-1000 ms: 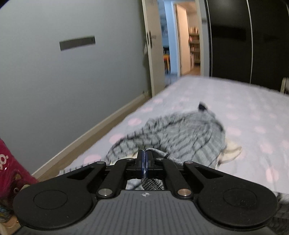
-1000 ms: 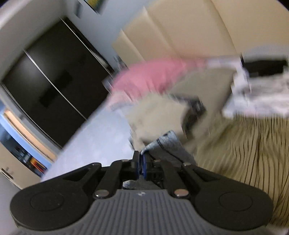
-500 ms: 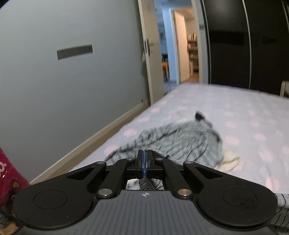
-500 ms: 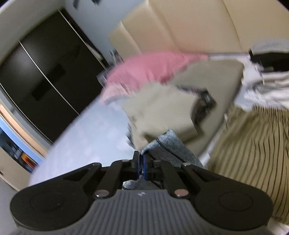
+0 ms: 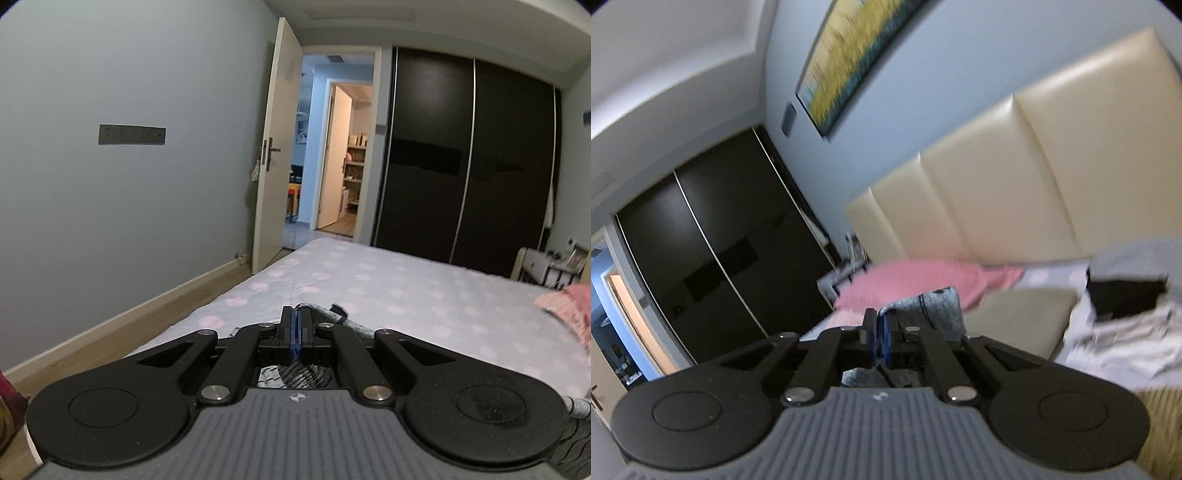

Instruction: Fold clothes

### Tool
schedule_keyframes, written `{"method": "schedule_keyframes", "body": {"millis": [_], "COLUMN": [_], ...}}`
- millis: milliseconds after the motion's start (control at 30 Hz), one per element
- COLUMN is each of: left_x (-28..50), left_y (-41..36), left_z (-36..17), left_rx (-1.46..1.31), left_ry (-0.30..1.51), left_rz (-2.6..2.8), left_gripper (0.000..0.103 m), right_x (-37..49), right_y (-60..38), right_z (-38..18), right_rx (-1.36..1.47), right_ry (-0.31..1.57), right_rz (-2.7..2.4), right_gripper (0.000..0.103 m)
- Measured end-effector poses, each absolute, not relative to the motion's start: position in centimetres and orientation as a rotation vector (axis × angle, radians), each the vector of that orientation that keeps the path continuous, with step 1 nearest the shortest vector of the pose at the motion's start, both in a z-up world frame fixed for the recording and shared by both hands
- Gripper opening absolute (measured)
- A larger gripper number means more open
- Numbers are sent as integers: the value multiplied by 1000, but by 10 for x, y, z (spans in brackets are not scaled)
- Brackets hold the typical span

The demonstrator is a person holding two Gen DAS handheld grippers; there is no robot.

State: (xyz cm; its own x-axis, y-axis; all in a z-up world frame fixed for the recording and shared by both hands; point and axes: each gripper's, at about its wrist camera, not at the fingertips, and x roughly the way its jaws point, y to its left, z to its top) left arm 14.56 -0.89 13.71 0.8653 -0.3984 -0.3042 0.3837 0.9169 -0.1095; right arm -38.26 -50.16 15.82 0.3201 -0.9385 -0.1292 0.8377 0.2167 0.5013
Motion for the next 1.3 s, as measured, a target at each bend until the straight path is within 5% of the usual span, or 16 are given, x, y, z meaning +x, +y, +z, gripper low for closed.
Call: {"method": "schedule_keyframes", "body": {"millis": [333, 800, 1300], "left_x": [156, 263, 332], "left_y": [-21, -168, -255], "left_z": [152, 17, -69], "left_rx": [47, 505, 646], "left_ry": [330, 457, 594], "left_rz": [-407, -278, -309], "left_gripper": [0, 0, 2], "right_x": [-389, -233, -123], "right_y": [-496, -634, -720], "right_z": [172, 5, -48], "right_rx": [483, 538, 434], "right_ry": [-154, 351, 524], "right_rz": [-1264, -1341, -1345], "right_gripper": [4, 4, 4]}}
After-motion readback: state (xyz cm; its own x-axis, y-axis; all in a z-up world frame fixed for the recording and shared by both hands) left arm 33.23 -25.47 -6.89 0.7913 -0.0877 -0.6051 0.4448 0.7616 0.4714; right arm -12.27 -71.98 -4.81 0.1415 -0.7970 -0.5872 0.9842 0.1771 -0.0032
